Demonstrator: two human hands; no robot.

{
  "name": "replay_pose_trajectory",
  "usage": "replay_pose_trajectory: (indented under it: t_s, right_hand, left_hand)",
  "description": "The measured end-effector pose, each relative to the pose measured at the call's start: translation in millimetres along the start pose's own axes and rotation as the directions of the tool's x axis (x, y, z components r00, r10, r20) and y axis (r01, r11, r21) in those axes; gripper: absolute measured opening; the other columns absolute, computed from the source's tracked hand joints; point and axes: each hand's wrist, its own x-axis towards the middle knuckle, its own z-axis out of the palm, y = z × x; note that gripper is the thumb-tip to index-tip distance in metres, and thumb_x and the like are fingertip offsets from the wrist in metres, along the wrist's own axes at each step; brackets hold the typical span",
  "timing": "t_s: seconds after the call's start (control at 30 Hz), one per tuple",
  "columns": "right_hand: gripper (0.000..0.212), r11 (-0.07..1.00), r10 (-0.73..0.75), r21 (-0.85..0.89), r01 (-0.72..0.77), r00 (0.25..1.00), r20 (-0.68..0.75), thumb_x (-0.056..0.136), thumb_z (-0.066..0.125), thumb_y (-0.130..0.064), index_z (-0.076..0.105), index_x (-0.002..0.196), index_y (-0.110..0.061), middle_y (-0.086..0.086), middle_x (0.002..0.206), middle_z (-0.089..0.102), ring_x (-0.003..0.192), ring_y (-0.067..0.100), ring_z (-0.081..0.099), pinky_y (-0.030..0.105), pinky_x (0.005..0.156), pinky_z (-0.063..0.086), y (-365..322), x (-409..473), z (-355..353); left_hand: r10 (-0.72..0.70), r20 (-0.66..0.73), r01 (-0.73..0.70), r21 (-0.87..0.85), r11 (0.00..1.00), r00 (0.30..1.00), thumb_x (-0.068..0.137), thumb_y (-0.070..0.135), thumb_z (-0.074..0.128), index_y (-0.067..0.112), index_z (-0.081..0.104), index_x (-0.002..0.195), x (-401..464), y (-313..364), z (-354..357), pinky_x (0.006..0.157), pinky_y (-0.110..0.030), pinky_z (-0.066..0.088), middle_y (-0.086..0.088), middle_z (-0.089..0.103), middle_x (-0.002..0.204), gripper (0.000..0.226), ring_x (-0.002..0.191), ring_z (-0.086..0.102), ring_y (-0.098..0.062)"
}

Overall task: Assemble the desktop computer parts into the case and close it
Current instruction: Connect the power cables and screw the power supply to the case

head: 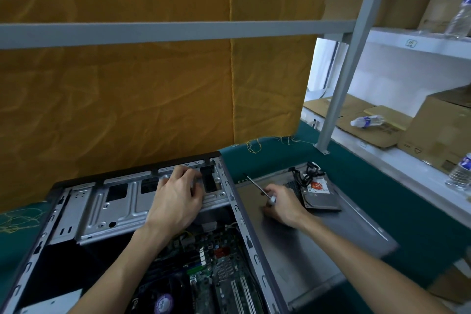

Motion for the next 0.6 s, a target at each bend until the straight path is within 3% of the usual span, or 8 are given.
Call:
replay_pose_trajectory:
  t_s: [0.13,0.23,0.3,0.43,0.5,0.6]
  right_hand:
    - [0.050,0.993,0.087,0.077,-0.086,0.996,-0.020,0.082,0.076,0.001,0.058,0.115,-0.032,-0.005,0.080,0.071,0.067,0.003,0.067,0.013,0.054,0.045,0,-6,-3]
    - [0.031,0.976,0.163,0.157,-0.152,0.985,-0.056,0.086,0.072,0.004,0.065,0.105,-0.020,0.001,0.088,0.071,0.076,0.015,0.068,0.017,0.058,0.050,-5,-11,-7]
    - [0.017,0.920,0.243,0.335,-0.205,0.967,-0.075,0.085,0.075,0.003,0.071,0.091,-0.013,0.006,0.082,0.071,0.060,0.012,0.063,0.018,0.049,0.048,-15,-16,-9]
    - [0.013,0.560,0.285,0.794,-0.237,0.955,0.084,0.085,0.077,0.002,0.070,0.096,-0.001,0.008,0.073,0.069,0.048,0.011,0.051,0.025,0.042,0.042,-56,-32,-21]
    - [0.017,0.395,0.216,0.891,-0.223,0.965,0.146,0.085,0.076,0.003,0.067,0.098,-0.002,0.010,0.080,0.071,0.048,0.010,0.048,0.023,0.041,0.040,-82,-42,-31]
    - [0.024,0.285,0.104,0.929,-0.236,0.971,0.215,0.078,0.078,-0.001,0.067,0.099,-0.005,0.011,0.085,0.071,0.047,0.007,0.046,0.020,0.040,0.040,-119,-62,-43]
  left_hand:
    - [0.004,-0.004,-0.004,-0.008,1.000,1.000,0.101,0.030,0.048,0.021,0.063,0.124,0,0,0,0.103,-0.045,0.038,0.000,0.055,0.131,0.028,0.104,0.062,-0.027]
    - [0.005,-0.013,-0.005,-0.021,1.000,1.000,0.102,0.028,0.049,0.020,0.064,0.122,-1,1,0,0.102,-0.044,0.038,0.000,0.056,0.129,0.027,0.103,0.062,-0.027]
    - [0.020,-0.031,-0.021,-0.034,0.999,0.999,0.102,0.027,0.050,0.020,0.066,0.120,-3,2,-1,0.101,-0.044,0.040,0.000,0.058,0.126,0.026,0.105,0.061,-0.027]
    - [0.080,-0.157,-0.106,-0.170,0.980,0.984,0.101,0.023,0.059,0.025,0.073,0.112,-9,10,-8,0.091,-0.040,0.044,0.007,0.063,0.111,0.018,0.105,0.057,-0.016]
    - [0.085,-0.159,-0.142,-0.392,0.909,0.984,0.100,0.025,0.062,0.031,0.074,0.108,-14,21,-14,0.080,-0.027,0.048,0.014,0.066,0.101,0.016,0.092,0.060,-0.005]
    - [0.111,-0.085,-0.139,-0.683,0.717,0.990,0.099,0.028,0.065,0.032,0.076,0.109,-23,43,-24,0.071,-0.013,0.047,0.013,0.074,0.098,0.016,0.088,0.066,-0.005]
